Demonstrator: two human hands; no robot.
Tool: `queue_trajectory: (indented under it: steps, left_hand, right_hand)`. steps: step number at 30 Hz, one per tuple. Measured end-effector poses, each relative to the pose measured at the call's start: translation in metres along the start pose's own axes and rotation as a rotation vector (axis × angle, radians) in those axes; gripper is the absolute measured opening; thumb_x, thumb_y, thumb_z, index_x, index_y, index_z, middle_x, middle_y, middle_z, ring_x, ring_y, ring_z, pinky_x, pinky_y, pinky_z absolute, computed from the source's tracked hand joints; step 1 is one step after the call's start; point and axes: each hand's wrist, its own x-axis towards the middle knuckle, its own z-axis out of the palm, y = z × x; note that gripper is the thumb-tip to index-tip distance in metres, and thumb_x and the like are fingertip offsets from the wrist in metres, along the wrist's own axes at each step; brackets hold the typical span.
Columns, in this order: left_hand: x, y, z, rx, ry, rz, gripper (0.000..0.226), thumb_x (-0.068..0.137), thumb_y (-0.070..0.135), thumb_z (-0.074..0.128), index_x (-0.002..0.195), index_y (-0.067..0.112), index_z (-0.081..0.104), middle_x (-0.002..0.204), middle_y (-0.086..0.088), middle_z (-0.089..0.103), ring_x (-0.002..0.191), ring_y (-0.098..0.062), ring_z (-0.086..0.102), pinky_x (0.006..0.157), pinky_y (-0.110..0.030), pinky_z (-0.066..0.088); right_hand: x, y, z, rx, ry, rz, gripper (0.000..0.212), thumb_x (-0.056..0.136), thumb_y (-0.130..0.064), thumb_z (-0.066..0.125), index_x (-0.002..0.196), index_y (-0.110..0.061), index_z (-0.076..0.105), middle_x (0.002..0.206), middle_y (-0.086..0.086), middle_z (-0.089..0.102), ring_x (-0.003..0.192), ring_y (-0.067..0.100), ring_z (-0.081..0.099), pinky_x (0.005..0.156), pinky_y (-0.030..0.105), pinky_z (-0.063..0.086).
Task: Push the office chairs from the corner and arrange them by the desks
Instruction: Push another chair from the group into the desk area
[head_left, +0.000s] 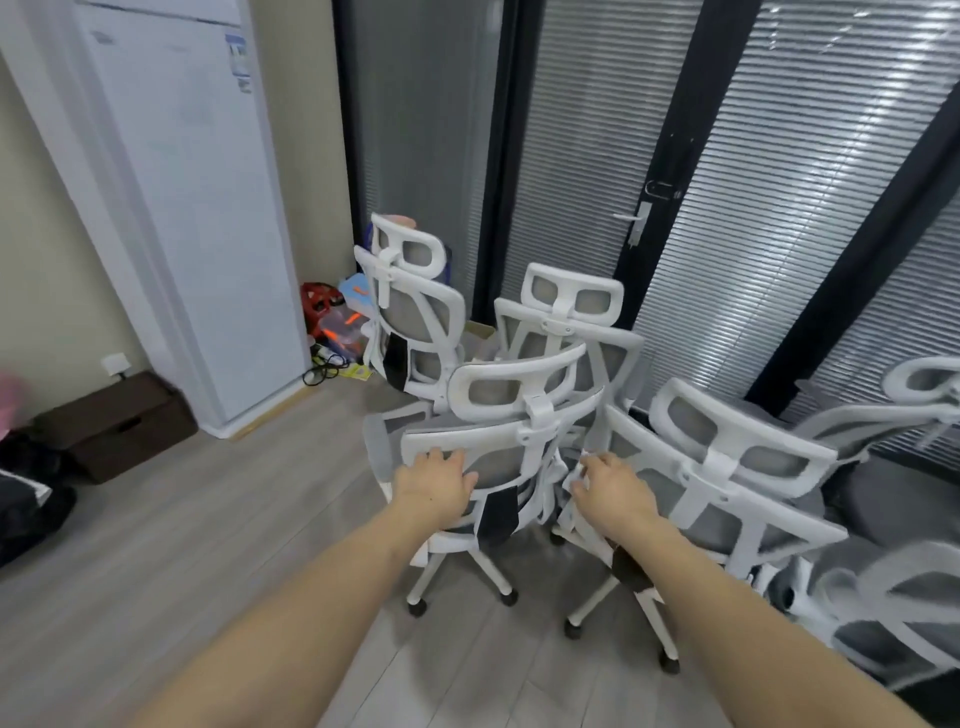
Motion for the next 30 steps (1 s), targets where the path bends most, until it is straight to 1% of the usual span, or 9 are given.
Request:
queue_trajectory:
  steps: [3,6,10,13,15,18,22,26,30]
  left_hand:
    - [0.045,0.015,0.007,-0.023,0.0,-0.044,0.053,0.108,0.052,0.027,0.152,0.022,0.034,0.144,-0.012,0.047,0.13,-0.034,0.048,0.097,-0.049,0.045]
    - [0.078,0.026,0.017,-0.017,-0.02,-0.112,0.058,0.108,0.051,0.027,0.16,0.025,0.024,0.156,-0.011,0.039,0.139,-0.033,0.04,0.103,-0.051,0.042]
    - [0.119,0.036,0.035,0.003,0.006,-0.199,0.062,0.108,0.05,0.025,0.165,0.031,0.009,0.172,-0.01,0.013,0.155,-0.035,0.018,0.118,-0.059,0.027]
    - [0.141,0.051,0.05,-0.043,0.019,-0.271,0.061,0.109,0.051,0.02,0.165,0.034,0.004,0.173,-0.009,0.002,0.158,-0.035,0.004,0.123,-0.063,0.014]
    - [0.148,0.064,0.067,-0.059,0.018,-0.293,0.061,0.107,0.056,0.018,0.164,0.04,0.001,0.174,-0.007,-0.006,0.158,-0.036,-0.005,0.123,-0.065,0.006]
    - [0.155,0.072,0.088,-0.116,0.033,-0.342,0.067,0.103,0.067,0.018,0.161,0.048,-0.01,0.171,-0.002,-0.022,0.156,-0.035,-0.02,0.122,-0.067,-0.001]
    - [0.156,0.058,0.086,-0.049,0.036,-0.38,0.065,0.103,0.069,0.014,0.156,0.054,-0.021,0.168,0.007,-0.031,0.157,-0.026,-0.021,0.117,-0.075,-0.005]
    - [0.155,0.03,0.069,0.025,-0.039,-0.381,0.061,0.102,0.07,0.009,0.154,0.057,-0.022,0.169,0.009,-0.027,0.158,-0.022,-0.018,0.115,-0.078,-0.004]
    - [0.164,0.004,0.054,0.06,-0.072,-0.406,0.063,0.099,0.074,0.007,0.155,0.057,-0.017,0.172,0.004,-0.019,0.159,-0.025,-0.012,0.115,-0.076,-0.007]
  right_hand:
    - [0.056,0.018,0.005,0.016,-0.005,-0.029,0.047,0.104,-0.041,0.042,0.147,-0.024,0.049,0.147,0.006,0.048,0.135,0.028,0.044,0.102,0.045,0.047]
    - [0.106,0.034,0.012,0.056,-0.059,-0.035,0.048,0.103,-0.041,0.045,0.148,-0.023,0.049,0.151,0.008,0.045,0.137,0.029,0.044,0.105,0.047,0.047]
    - [0.173,0.051,0.016,0.06,-0.049,-0.127,0.047,0.105,-0.037,0.044,0.143,-0.01,0.05,0.149,0.017,0.046,0.135,0.035,0.044,0.106,0.045,0.044]
    - [0.221,0.062,0.017,0.033,-0.076,-0.194,0.053,0.107,-0.034,0.04,0.15,-0.004,0.042,0.153,0.024,0.041,0.143,0.039,0.035,0.115,0.046,0.035]
    - [0.245,0.071,0.021,-0.018,-0.118,-0.23,0.059,0.108,-0.04,0.031,0.158,-0.009,0.033,0.162,0.025,0.031,0.152,0.038,0.023,0.121,0.05,0.028]
    - [0.257,0.081,0.037,-0.117,-0.177,-0.353,0.061,0.107,-0.046,0.024,0.16,-0.016,0.031,0.163,0.018,0.03,0.153,0.034,0.023,0.121,0.05,0.027]
    - [0.258,0.092,0.058,-0.09,-0.179,-0.434,0.065,0.107,-0.049,0.03,0.166,-0.03,0.011,0.174,0.008,0.002,0.16,0.023,-0.002,0.128,0.051,0.005]
    - [0.262,0.086,0.061,-0.096,-0.185,-0.488,0.065,0.105,-0.058,0.024,0.165,-0.037,0.012,0.174,0.002,0.001,0.16,0.018,-0.005,0.127,0.053,0.005]
    - [0.255,0.061,0.067,-0.075,-0.187,-0.502,0.069,0.103,-0.061,0.028,0.164,-0.04,0.005,0.174,0.001,-0.006,0.159,0.019,-0.011,0.127,0.057,-0.001]
